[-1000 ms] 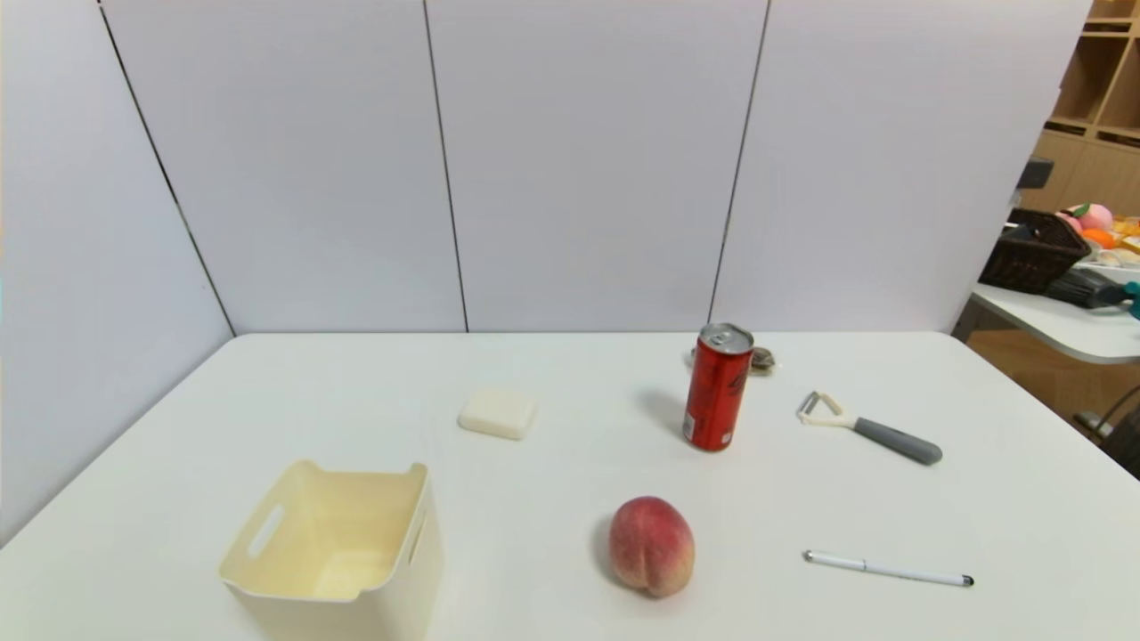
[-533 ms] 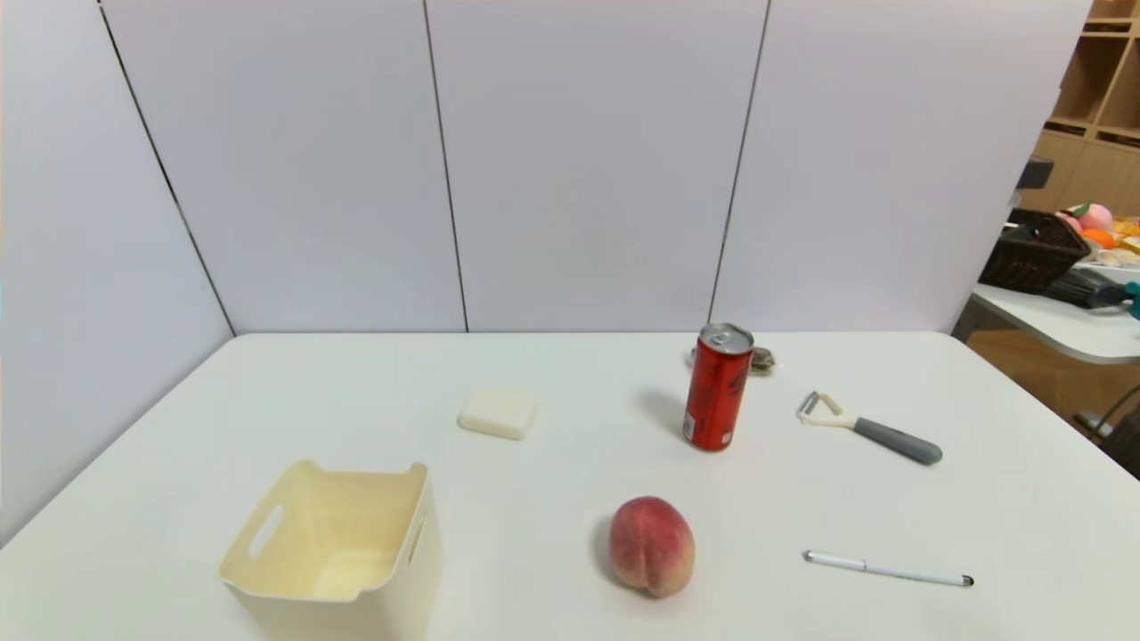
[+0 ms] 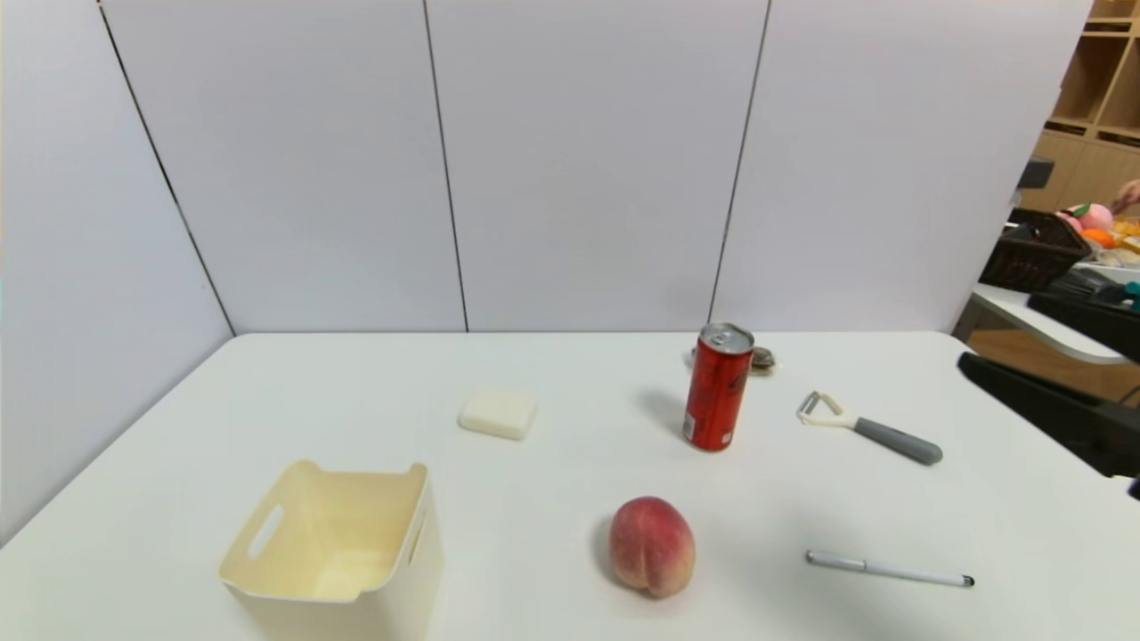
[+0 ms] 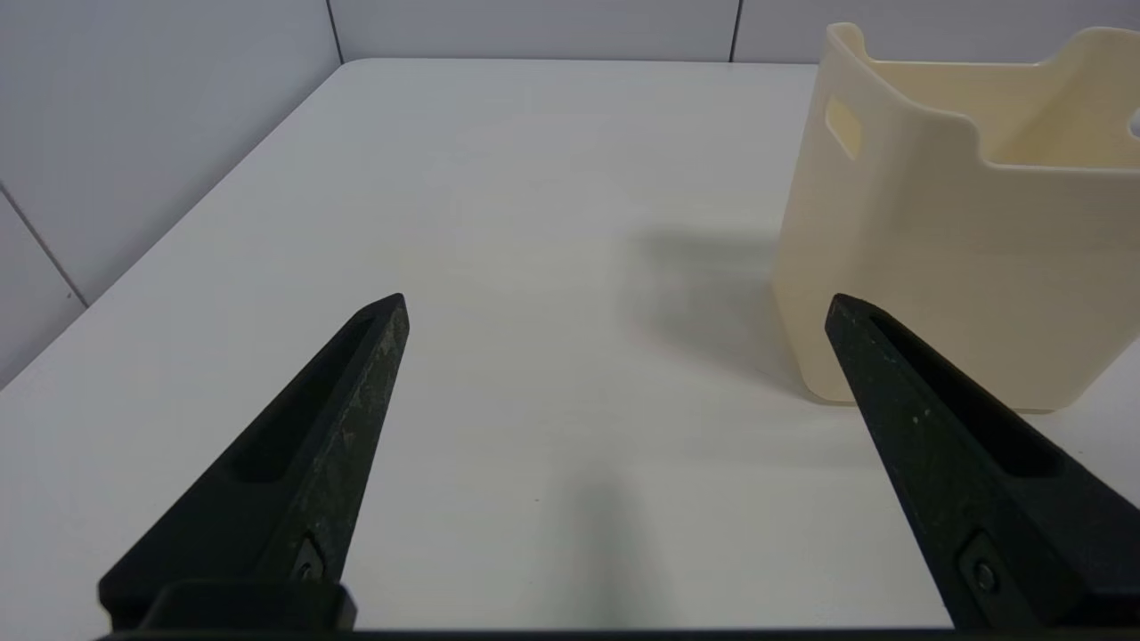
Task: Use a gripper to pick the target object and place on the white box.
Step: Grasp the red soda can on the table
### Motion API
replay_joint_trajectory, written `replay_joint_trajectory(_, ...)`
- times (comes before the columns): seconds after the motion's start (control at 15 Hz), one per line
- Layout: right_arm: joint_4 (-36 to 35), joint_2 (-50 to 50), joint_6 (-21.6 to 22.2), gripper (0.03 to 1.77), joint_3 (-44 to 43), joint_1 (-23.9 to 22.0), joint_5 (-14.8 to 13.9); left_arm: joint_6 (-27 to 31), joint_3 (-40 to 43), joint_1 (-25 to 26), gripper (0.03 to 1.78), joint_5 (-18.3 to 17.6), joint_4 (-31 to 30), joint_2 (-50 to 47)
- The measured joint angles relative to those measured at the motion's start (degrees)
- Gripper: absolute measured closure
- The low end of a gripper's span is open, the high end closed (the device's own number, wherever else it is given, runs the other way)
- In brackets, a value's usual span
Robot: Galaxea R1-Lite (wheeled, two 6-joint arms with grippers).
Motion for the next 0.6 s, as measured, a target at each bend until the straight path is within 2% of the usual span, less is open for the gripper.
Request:
replay_joint_trajectory(0.2, -1.0, 9.6, 0.0, 0.1, -0.3, 1.7, 5.3, 0.0, 0.0, 0.0, 0.12, 0.0, 0.0, 0.0)
replay_joint_trajectory(0.27, -1.8, 12.5, -0.1, 0.1, -0.4, 2.6, 6.1, 0.0, 0.0, 0.0, 0.12, 0.0, 0.0, 0.0)
replay_joint_trajectory(0.6, -8.5, 23.9, -0.2, 0.1, 0.1, 4.3, 6.5, 0.0, 0.0, 0.0, 0.12, 0.0, 0.0, 0.0)
